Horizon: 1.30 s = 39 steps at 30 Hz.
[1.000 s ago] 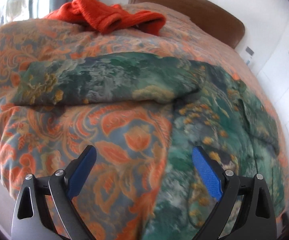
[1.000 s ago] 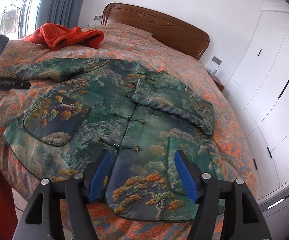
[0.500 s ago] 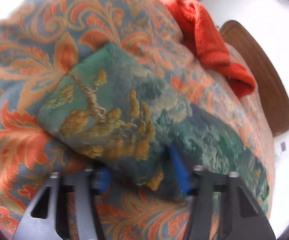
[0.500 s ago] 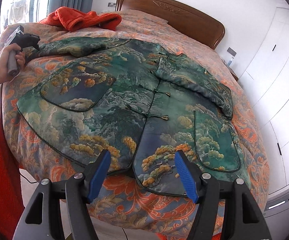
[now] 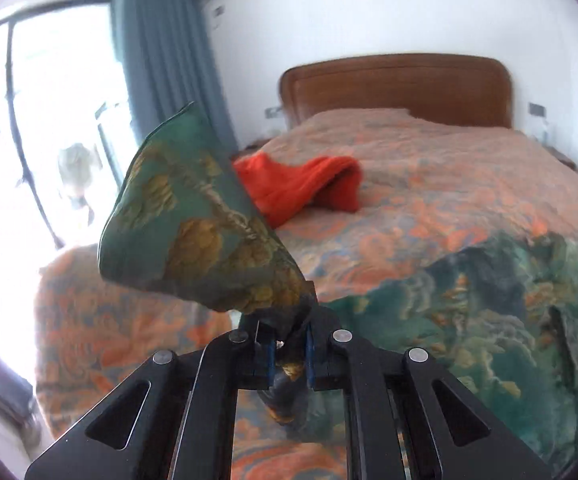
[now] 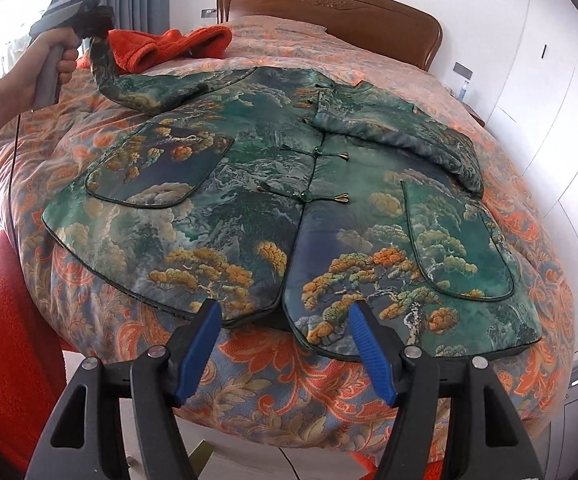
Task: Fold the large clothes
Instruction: 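Lay the sleeve across the jacket body with the left tool and release, then grasp the jacket side edge with the right tool and fold it inward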
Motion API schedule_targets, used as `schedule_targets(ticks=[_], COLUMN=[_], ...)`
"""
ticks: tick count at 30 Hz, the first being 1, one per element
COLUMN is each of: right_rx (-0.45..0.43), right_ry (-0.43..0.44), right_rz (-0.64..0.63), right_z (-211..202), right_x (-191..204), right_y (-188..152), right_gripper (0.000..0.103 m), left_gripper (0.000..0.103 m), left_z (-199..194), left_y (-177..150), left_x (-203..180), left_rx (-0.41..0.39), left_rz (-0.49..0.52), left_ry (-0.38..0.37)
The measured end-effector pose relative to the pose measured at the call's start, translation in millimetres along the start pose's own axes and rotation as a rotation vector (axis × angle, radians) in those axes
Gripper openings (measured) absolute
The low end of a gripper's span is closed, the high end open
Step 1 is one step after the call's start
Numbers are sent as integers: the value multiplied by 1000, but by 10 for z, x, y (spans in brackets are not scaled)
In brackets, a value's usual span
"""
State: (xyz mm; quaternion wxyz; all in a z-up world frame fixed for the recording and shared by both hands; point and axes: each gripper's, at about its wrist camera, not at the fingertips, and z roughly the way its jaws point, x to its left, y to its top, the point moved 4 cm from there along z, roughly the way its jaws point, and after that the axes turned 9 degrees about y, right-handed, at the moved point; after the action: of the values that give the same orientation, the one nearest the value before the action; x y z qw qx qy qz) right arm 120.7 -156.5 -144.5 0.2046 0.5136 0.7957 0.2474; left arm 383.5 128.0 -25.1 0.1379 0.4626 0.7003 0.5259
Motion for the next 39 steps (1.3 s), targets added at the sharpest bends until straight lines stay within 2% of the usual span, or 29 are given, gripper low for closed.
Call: schedule_targets(ticks=[4,7,12,16,18,20,23,27,31,33,36,39], right_rx=[-19,-25,-15,2,6,4,-13,-88,-141,-144,-86,2], right_ry=[-20,-40,-76,-92,-92,-87,-61,40,180,317,474,496], right_rz=[69,122,188,225,231,224,197,222,306,366,470,561], right_z=[-65,-126,-198,-212,-205,-201,-193,-141,147,453,1051,1656], right_x=[-231,-413,-687,-840,-894,-923,-975,-1182,-1390,-1458,-1495,-1497], right_y=[-54,-143,-323,-436,-451,-417,-239,246,877,1235,1627,1840], right_gripper=[68,68,68,68,68,68,68,68,68,68,68,68], left_gripper=[10,10,14,22,34,58,81,82,84,85,85,85], left_z=[-501,-712,-841,-910,-982,-1086,-1283,-1467,-1523,-1557,-1467,-1400], left_y=[54,-78,-750,-1281,-1430,-1505,-1523,-1548,-1566,-1585,-1604,-1652], left_x=[-919,-1545,-2351,-2565,-2518,-2415,-2106,-1620,-1156,-940,-679,-506], left_rx=[-144,-198,-154,-104,-93,-98,-125,-90,-50,-28,12,37], left_rz=[224,367,584,699,719,717,680,597,492,436,363,316], left_ry=[-88,-140,-227,-251,-266,-290,-314,-349,-346,-340,-324,-309])
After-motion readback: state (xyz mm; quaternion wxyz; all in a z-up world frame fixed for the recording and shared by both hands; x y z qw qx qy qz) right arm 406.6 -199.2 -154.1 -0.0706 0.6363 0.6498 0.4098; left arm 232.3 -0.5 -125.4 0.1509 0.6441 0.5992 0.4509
